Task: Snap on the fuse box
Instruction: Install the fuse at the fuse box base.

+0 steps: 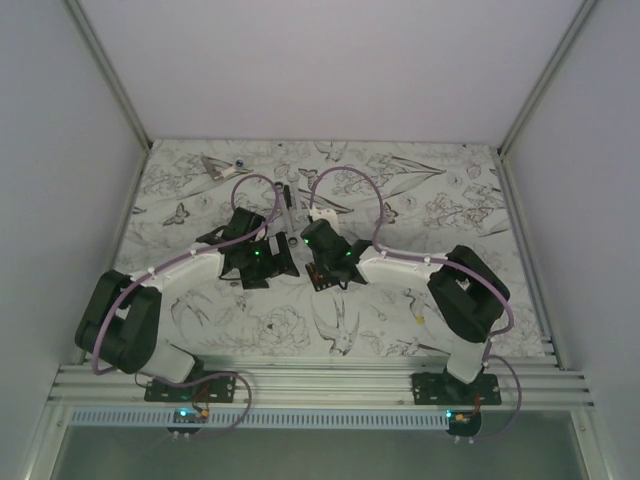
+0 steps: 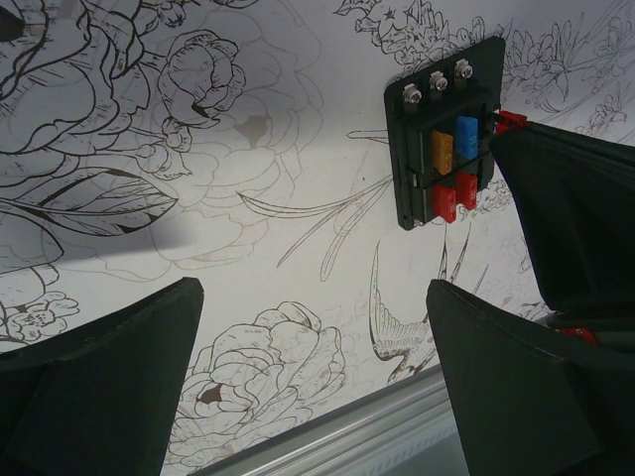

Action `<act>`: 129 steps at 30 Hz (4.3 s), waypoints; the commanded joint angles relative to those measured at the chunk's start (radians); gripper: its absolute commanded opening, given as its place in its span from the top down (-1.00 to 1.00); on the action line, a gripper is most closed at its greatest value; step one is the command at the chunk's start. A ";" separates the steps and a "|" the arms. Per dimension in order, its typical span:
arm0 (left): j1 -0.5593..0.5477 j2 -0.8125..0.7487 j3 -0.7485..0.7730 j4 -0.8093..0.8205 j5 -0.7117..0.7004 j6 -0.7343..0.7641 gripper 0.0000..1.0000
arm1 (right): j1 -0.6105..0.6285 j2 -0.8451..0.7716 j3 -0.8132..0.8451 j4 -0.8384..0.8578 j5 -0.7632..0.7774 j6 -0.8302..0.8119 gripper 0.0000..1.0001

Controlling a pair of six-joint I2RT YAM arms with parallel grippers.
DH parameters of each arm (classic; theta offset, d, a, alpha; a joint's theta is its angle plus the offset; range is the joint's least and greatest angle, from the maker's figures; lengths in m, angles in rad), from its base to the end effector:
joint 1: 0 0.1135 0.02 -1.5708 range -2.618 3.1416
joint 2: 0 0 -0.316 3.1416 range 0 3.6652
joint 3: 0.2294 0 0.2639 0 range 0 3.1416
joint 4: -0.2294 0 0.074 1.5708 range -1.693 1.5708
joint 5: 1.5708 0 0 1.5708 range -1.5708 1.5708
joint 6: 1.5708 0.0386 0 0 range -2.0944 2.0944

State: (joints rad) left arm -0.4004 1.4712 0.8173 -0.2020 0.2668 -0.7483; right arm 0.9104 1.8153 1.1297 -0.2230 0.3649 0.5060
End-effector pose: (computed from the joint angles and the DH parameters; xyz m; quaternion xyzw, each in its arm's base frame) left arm 0.2741 -0.1271 0.2352 -0.1149 0.9225 -0.2930 0.2234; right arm 0.2569 0.3083 0.2170 -0.1290 0.9229 0.0776 0.3544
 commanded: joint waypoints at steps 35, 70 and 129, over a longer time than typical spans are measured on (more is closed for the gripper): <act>-0.006 0.008 -0.003 0.005 0.004 -0.008 -0.99 | 0.007 0.036 0.025 0.037 -0.026 -0.085 1.00; -0.006 0.004 -0.009 0.006 0.006 -0.012 -0.99 | -0.004 0.093 0.073 -0.058 -0.004 -0.062 1.00; -0.006 -0.017 -0.024 0.011 0.006 -0.005 -0.99 | -0.050 0.140 0.240 -0.181 -0.094 -0.142 0.81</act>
State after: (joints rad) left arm -0.4011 1.4708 0.8074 -0.1802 0.2672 -0.7483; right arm 0.8658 1.9350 1.3319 -0.4011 0.2535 0.3729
